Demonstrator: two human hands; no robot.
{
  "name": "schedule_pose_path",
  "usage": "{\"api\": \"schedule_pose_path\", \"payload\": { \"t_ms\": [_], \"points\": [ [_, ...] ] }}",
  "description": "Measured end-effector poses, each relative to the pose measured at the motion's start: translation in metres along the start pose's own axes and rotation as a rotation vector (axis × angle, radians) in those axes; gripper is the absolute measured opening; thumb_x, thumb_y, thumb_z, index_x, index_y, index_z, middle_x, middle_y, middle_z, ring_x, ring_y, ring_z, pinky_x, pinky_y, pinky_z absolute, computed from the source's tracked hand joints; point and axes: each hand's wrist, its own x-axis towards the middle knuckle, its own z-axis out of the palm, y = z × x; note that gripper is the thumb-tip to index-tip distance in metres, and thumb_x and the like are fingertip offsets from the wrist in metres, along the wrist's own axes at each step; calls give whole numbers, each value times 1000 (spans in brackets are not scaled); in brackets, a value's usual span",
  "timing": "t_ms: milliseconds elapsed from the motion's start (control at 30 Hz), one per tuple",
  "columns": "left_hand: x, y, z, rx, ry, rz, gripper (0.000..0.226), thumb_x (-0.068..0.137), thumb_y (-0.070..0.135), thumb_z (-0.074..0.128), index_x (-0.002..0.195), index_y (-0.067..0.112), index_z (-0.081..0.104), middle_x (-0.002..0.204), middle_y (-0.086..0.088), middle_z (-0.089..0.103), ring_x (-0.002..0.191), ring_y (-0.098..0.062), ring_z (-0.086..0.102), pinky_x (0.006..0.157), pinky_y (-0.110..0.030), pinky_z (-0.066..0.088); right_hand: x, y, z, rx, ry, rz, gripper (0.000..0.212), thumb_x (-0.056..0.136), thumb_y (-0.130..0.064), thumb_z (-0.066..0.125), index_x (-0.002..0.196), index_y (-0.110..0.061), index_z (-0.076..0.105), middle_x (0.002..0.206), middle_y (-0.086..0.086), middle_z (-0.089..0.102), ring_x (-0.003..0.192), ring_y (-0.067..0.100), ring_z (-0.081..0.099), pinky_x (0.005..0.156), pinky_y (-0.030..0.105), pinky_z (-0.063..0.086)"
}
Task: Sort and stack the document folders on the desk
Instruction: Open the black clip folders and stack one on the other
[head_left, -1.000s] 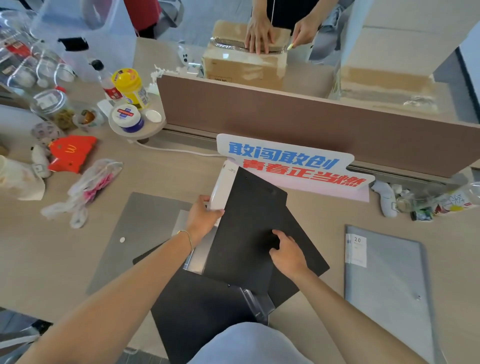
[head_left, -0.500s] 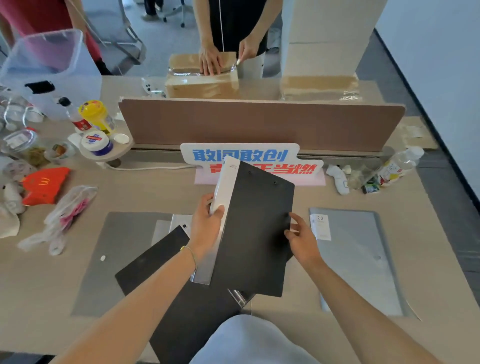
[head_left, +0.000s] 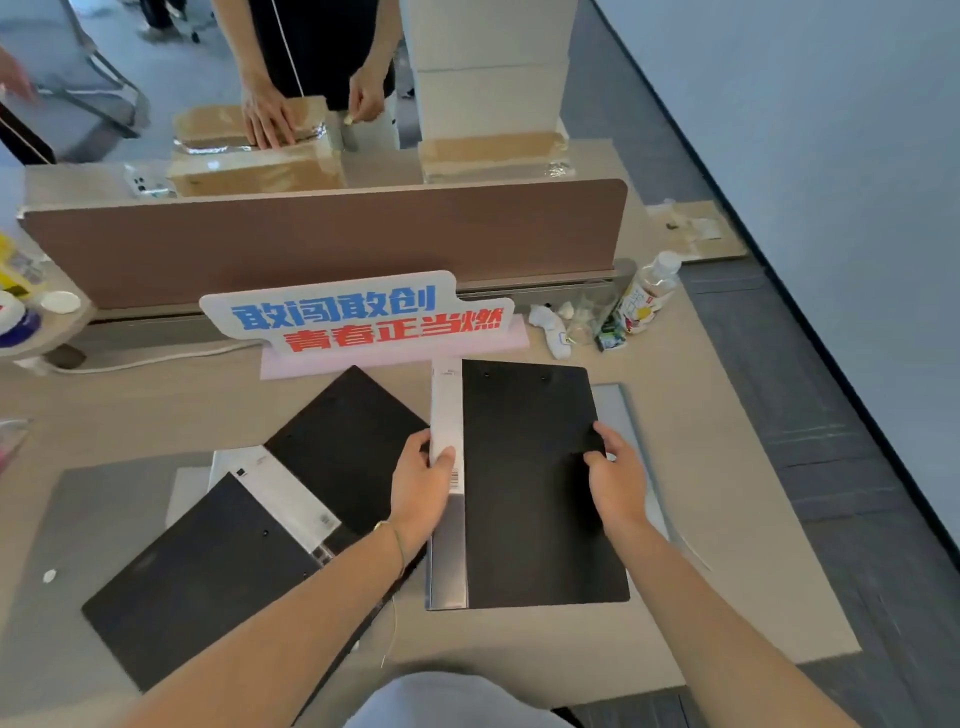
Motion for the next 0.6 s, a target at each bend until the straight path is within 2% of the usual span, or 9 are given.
{"api": "schedule_pose_path", "payload": {
  "t_ms": [100, 200, 333, 400, 467, 533, 600],
  "points": [
    [-4, -4, 29, 53, -18, -38, 44, 100, 32, 58, 142, 25, 45, 127, 7, 59, 107, -14, 60, 90, -30, 55, 19, 13, -21, -8, -1, 11, 51, 93, -7, 51, 140, -27, 54, 145, 0, 55, 129, 18, 53, 104, 31, 43],
    [-3, -8, 59, 109, -36, -58, 40, 100, 29, 58, 139, 23, 49, 127, 5, 62, 103, -12, 61, 84, -28, 56, 42, 25, -39, -39, -4, 13, 52, 94, -7, 51, 143, -26, 51, 145, 2, 54, 109, 14, 52, 94, 26, 41],
    [1, -12, 89, 246, -26, -45, 13, 100, 26, 58, 111, 31, 53, 122, 4, 67, 89, -10, 62, 66, -19, 53, 68, 38, -55, -55, -21, 37, 54, 97, -6, 48, 148, -23, 46, 145, 2, 53, 92, 9, 48, 87, 21, 38],
    [5, -14, 99, 288, -16, -54, 16, 99, 26, 58, 114, 30, 55, 125, 5, 67, 91, -11, 63, 67, -21, 54, 77, 44, -57, -44, -30, 45, 54, 97, -5, 48, 148, -23, 47, 135, 0, 57, 98, 15, 58, 83, 20, 39],
    [9, -13, 107, 321, -16, -71, 30, 98, 23, 60, 128, 28, 55, 128, 5, 67, 99, -17, 67, 71, -24, 58, 86, 49, -59, -50, -37, 49, 54, 96, -5, 49, 147, -24, 48, 129, -4, 57, 109, 24, 61, 86, 23, 42],
    [12, -14, 114, 351, -19, -73, 42, 96, 19, 62, 136, 29, 51, 129, 4, 67, 105, -21, 69, 72, -24, 57, 95, 54, -60, -78, -47, 38, 54, 95, -6, 50, 145, -27, 49, 140, -2, 55, 113, 22, 59, 98, 28, 45],
    [13, -16, 120, 346, -12, -83, 50, 95, 18, 65, 140, 31, 47, 130, 4, 66, 108, -22, 69, 75, -27, 59, 102, 60, -61, -92, -58, 26, 55, 94, -6, 52, 145, -28, 49, 146, 0, 52, 127, 24, 53, 109, 35, 43]
  ]
}}
